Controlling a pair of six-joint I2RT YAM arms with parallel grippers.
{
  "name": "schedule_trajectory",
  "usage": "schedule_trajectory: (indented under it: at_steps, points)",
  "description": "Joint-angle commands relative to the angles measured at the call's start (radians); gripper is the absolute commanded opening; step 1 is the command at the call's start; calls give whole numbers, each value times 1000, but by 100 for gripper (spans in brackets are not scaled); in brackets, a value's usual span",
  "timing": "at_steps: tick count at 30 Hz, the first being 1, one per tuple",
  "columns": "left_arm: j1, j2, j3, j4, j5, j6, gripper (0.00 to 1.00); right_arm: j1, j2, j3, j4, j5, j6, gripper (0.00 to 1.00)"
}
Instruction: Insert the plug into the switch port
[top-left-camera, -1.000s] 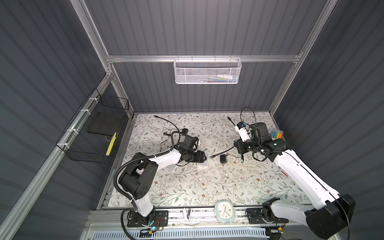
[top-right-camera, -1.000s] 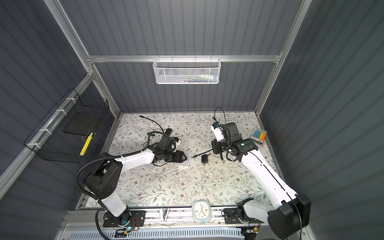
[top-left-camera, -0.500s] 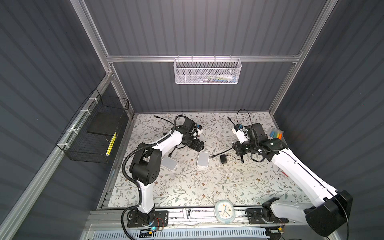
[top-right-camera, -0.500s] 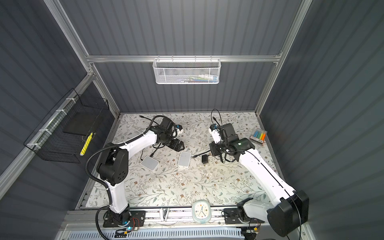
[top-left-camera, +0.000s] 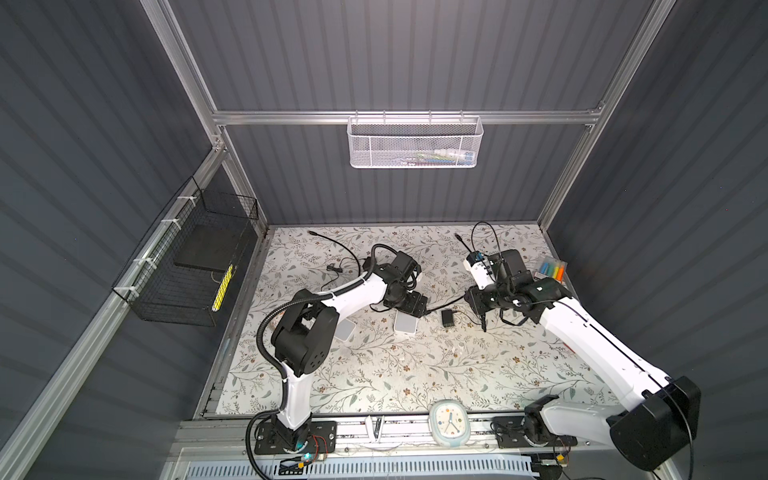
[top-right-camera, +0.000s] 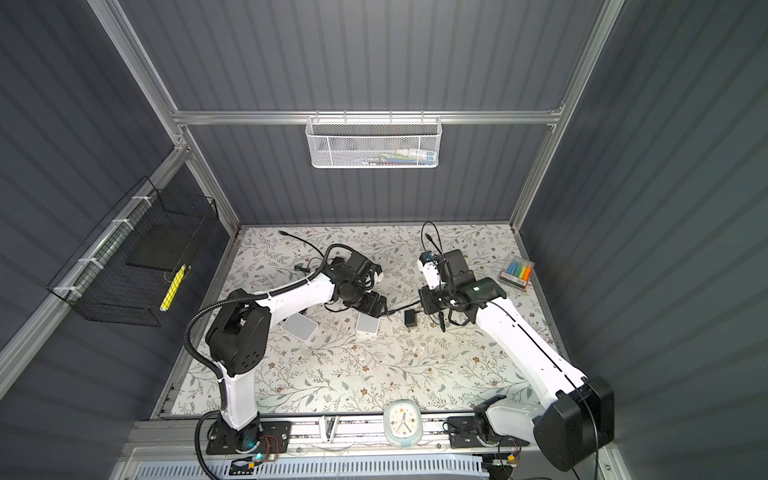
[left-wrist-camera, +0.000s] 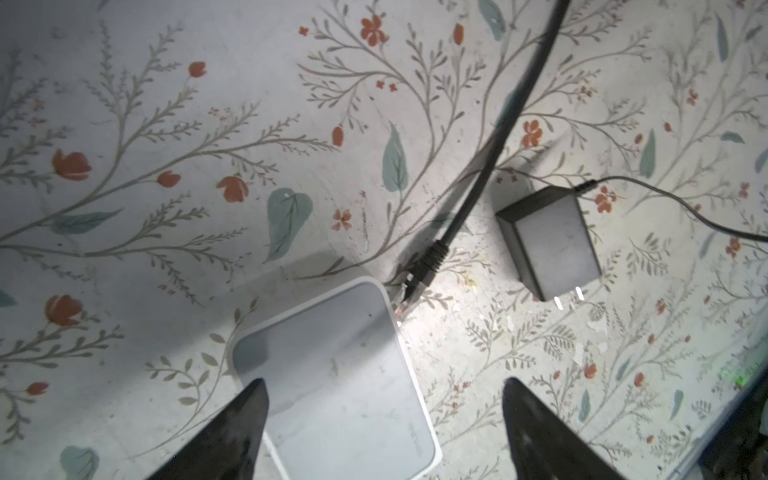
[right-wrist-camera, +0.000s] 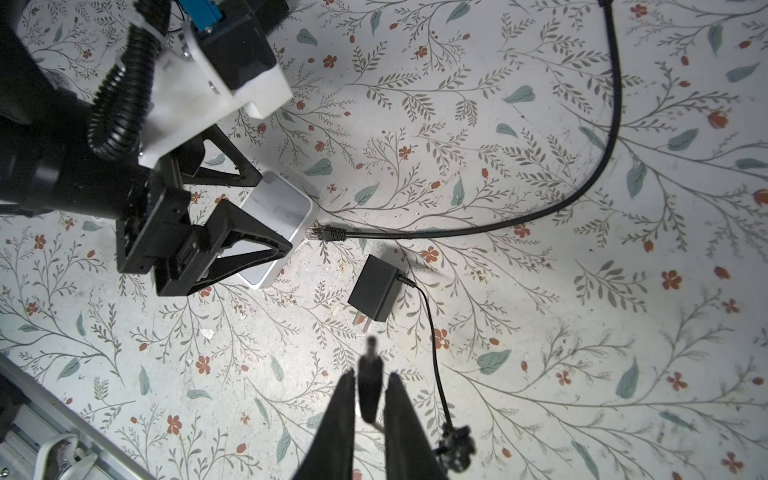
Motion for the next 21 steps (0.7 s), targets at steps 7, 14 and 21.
schedule_trajectory:
  at_steps: [7, 14, 21]
  points:
    - [7, 29, 39, -33, -154, -26, 92, 4, -11, -48, 52, 0, 5, 21]
    - [-3, 68, 44, -28, -115, -35, 92, 6, 19, -46, 55, -44, 2, 23]
    - [-8, 79, 19, 3, -73, -44, 93, 145, 143, -40, -89, 3, -68, 40]
